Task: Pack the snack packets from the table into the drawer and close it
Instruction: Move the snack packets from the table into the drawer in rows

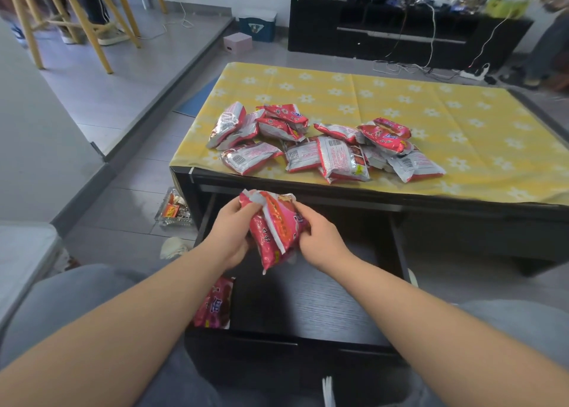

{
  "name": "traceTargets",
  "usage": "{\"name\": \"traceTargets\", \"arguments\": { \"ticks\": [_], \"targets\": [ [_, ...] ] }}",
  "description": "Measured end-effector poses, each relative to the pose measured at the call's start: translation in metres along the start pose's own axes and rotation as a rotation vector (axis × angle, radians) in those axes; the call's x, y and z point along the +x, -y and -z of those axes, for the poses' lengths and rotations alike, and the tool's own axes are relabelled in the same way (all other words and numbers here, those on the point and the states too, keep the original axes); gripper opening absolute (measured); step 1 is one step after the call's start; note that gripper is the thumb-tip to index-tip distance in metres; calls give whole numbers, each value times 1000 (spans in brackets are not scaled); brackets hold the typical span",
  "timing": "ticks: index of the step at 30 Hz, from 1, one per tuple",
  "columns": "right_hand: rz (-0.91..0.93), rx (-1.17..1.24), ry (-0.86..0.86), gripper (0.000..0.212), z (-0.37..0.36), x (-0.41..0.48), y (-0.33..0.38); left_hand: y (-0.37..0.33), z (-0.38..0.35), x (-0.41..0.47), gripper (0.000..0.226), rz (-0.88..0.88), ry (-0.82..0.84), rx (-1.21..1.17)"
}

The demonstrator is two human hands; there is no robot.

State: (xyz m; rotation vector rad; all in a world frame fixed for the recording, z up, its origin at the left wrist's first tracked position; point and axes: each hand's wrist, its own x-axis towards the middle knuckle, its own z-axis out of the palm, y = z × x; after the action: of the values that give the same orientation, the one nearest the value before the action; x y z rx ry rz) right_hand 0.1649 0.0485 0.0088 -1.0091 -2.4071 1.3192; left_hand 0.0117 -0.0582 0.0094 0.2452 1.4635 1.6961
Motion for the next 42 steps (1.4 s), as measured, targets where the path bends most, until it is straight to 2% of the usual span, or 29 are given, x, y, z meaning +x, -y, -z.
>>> {"name": "traceTargets", "arguments": {
  "ticks": [2, 4, 6, 11, 17, 20, 22, 25, 27, 31, 34, 39, 42],
  "targets": [
    [-111, 195, 12, 52, 0, 1, 4, 4, 1, 1, 27, -5, -4, 37],
    [-196, 402, 24, 32, -2, 2, 6, 6, 1, 3, 22, -19, -27, 74],
    [-221, 488, 19, 18, -4, 1, 8, 9, 0, 4, 18, -26, -49, 103],
    [-181, 391, 52, 66, -9, 1, 0, 15, 1, 7, 10, -25, -98, 115],
    [-65, 183, 121, 87, -4, -4, -9, 13, 5, 9, 8, 25, -135, -12],
    [-25, 43, 67, 86, -3, -6, -6, 12, 3, 7, 6, 35, -150, -73],
    [-80, 21, 70, 75, -5, -7, -3, 12, 2, 6, 8, 39, -152, -97],
    [-222, 177, 139, 40, -7, -7, 2, 13, -1, 3, 9, 41, -144, -121],
    [-273, 271, 156, 34, -9, -7, 3, 16, -3, 1, 9, 44, -135, -119],
    [-172, 42, 134, 57, -19, -7, 0, 18, -3, -5, 14, 68, -144, -108],
    [-211, -132, 130, 68, -33, -5, -8, 19, -7, -12, 18, 159, -143, 0],
    [-317, 15, 222, 59, -52, -2, -23, 29, -9, -16, 50, 389, -82, 109],
    [-424, 200, 309, 79, -68, -7, -31, 36, -10, -20, 59, 517, -57, 193]
  ]
}}
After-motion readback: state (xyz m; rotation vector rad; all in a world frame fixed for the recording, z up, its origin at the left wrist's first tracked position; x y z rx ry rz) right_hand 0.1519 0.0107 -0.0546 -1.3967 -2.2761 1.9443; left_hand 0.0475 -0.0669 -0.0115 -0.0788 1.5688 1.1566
